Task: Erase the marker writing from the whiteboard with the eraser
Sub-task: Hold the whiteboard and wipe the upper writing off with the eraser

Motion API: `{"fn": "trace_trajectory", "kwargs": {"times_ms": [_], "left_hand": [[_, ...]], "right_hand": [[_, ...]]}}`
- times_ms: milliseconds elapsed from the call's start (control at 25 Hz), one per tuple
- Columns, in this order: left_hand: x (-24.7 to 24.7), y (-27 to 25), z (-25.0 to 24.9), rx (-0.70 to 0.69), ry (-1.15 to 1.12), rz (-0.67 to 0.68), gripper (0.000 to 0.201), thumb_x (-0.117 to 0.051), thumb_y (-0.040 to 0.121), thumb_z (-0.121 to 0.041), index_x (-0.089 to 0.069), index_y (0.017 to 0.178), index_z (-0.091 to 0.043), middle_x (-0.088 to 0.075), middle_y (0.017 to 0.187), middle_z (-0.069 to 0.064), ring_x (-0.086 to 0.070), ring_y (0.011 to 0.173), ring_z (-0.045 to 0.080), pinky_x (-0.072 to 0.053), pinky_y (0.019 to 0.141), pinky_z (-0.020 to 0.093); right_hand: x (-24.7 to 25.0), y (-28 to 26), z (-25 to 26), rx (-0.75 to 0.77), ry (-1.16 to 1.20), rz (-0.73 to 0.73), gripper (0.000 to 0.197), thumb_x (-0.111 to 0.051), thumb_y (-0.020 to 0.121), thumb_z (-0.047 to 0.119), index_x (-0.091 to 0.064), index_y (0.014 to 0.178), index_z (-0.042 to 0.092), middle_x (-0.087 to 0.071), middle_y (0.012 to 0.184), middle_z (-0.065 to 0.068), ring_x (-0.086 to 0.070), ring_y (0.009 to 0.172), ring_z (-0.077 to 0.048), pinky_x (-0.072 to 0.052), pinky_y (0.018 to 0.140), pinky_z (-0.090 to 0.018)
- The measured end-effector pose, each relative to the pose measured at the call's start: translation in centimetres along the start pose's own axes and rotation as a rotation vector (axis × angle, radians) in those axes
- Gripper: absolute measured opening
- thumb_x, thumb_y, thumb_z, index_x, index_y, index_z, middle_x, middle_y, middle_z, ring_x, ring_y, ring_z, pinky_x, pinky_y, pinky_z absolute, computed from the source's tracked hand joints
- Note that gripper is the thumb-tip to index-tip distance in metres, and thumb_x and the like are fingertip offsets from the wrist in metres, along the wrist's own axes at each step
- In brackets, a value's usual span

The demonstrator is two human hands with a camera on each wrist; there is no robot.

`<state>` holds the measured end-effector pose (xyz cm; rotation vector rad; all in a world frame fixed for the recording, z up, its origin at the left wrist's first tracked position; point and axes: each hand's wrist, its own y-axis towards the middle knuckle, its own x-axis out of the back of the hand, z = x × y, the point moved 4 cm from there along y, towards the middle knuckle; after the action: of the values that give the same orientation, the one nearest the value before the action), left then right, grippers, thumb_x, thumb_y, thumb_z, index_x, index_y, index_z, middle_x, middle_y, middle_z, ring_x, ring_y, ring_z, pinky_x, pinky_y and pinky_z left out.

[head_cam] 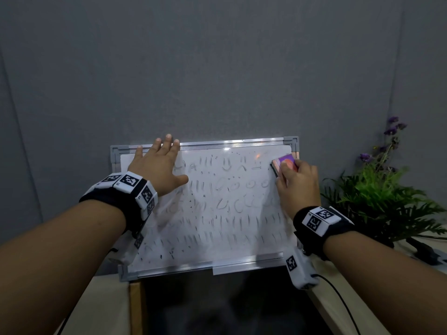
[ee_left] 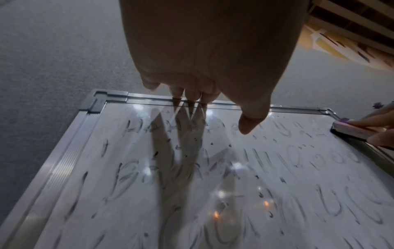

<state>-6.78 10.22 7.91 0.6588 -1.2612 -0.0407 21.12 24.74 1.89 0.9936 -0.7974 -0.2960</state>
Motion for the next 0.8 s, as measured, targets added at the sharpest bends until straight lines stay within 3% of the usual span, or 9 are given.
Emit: {"fn": "trace_trajectory", "kwargs": {"times_ms": [200, 440, 560, 680, 800], "left_hand": [[-0.1, 0.0, 0.1, 0.003, 0.002, -0.005, 0.094, -0.044, 0.086, -0.062, 0.011, 0.151, -0.022, 0.015, 0.159, -0.001, 0.006, 0.147, 0.019, -0.003, 0.117, 0.052], [0.0, 0.0, 0.1, 0.001, 0.001, -0.004, 0.094, -0.044, 0.086, -0.062, 0.01, 0.151, -0.023, 0.015, 0.159, -0.002, 0.006, 0.147, 0.019, -0.002, 0.117, 0.052], [0.0, 0.0, 0.1, 0.002, 0.004, 0.0, 0.093, -0.044, 0.086, -0.062, 0.01, 0.151, -0.023, 0.015, 0.159, -0.002, 0.006, 0.147, 0.019, -0.002, 0.117, 0.052], [0.0, -0.1, 0.1, 0.005, 0.001, -0.001, 0.094, -0.045, 0.086, -0.062, 0.011, 0.151, -0.023, 0.016, 0.159, -0.002, 0.006, 0.147, 0.019, -0.002, 0.117, 0.052], [0.1, -0.1, 0.0, 0.002, -0.006, 0.004, 0.094, -0.044, 0.086, -0.061, 0.011, 0.151, -0.023, 0.016, 0.159, -0.002, 0.007, 0.147, 0.019, -0.001, 0.117, 0.052]], "right_hand": [[-0.3, -1.2, 0.7, 0.07, 0.012, 0.04, 0.03, -0.062, 0.083, 0.012, -0.061, 0.113, 0.007, -0.051, 0.126, -0.018, -0.042, 0.109, -0.033, -0.049, 0.083, -0.042], [0.0, -0.5, 1.0, 0.02, 0.038, 0.042, 0.034, -0.061, 0.086, 0.011, -0.059, 0.119, 0.007, -0.047, 0.131, -0.019, -0.04, 0.115, -0.035, -0.046, 0.09, -0.045], [-0.3, -1.3, 1.5, 0.088, 0.082, 0.048, 0.031, -0.06, 0.086, 0.01, -0.059, 0.116, 0.005, -0.049, 0.129, -0.02, -0.042, 0.113, -0.035, -0.049, 0.086, -0.047], [-0.2, -0.6, 1.1, 0.063, 0.005, 0.032, 0.03, -0.061, 0.085, 0.013, -0.06, 0.114, 0.007, -0.05, 0.128, -0.018, -0.041, 0.108, -0.033, -0.048, 0.083, -0.043], [-0.3, 1.0, 2.1, 0.056, 0.033, -0.01, 0.028, -0.061, 0.081, 0.01, -0.062, 0.108, 0.006, -0.052, 0.124, -0.02, -0.041, 0.104, -0.035, -0.048, 0.082, -0.045]]}}
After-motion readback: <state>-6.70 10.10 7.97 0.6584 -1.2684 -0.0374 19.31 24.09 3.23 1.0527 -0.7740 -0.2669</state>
